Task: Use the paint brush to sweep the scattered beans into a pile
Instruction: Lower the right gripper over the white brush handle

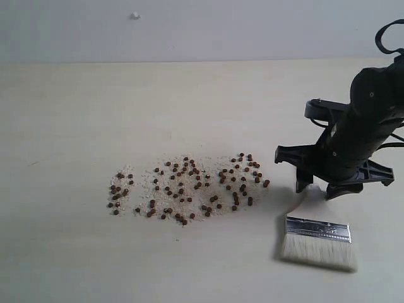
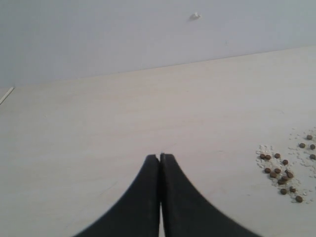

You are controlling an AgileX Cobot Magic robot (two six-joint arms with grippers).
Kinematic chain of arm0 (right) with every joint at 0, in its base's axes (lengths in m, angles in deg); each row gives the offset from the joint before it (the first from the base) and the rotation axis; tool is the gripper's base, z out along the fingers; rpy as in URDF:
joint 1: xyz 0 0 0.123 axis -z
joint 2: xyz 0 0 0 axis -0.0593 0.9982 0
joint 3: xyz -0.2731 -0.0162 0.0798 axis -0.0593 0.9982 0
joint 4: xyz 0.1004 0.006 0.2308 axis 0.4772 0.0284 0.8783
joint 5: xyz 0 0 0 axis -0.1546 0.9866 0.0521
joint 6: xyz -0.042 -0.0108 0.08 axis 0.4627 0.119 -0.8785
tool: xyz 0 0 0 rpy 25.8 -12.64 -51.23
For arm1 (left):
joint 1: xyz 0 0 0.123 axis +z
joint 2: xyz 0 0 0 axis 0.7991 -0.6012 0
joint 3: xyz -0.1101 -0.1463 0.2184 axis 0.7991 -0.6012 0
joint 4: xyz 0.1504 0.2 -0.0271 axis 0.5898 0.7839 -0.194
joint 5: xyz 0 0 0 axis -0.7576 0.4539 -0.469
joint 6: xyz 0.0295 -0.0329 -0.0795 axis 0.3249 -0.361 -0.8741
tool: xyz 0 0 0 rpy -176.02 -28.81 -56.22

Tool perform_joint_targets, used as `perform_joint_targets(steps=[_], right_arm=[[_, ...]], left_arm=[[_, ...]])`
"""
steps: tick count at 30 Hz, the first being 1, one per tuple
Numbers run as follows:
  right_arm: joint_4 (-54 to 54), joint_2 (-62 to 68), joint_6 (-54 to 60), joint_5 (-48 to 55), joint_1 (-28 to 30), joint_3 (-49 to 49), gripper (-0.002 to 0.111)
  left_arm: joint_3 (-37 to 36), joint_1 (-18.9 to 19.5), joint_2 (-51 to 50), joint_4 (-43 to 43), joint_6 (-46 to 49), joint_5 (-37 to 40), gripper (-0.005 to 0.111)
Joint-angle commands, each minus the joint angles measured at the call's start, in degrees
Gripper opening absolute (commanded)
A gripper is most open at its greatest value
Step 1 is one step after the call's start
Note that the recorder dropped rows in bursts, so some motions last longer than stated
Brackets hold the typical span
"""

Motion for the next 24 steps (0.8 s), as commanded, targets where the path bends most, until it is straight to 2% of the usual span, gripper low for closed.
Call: perform_joint_targets(steps=[1,14,24], right_arm=[[0.2,0.8,-0.1,-0.8,-1.2,0.1,0.051],[-5.1,0.8,-2.9,4.1,-1.2,0.1,0.051],[-5.5,0.8,-4.1,1.8,-1.2,0.1,0.051]], left_arm=[[0.3,-0.6,0.4,-0.2,0.0,-0.3,0.0],[0.3,-1.7,0.4,-0.2,-0.2,-0.3,0.0],[0.3,-1.7,0.4,-0.2,-0.2,-0.3,0.0]])
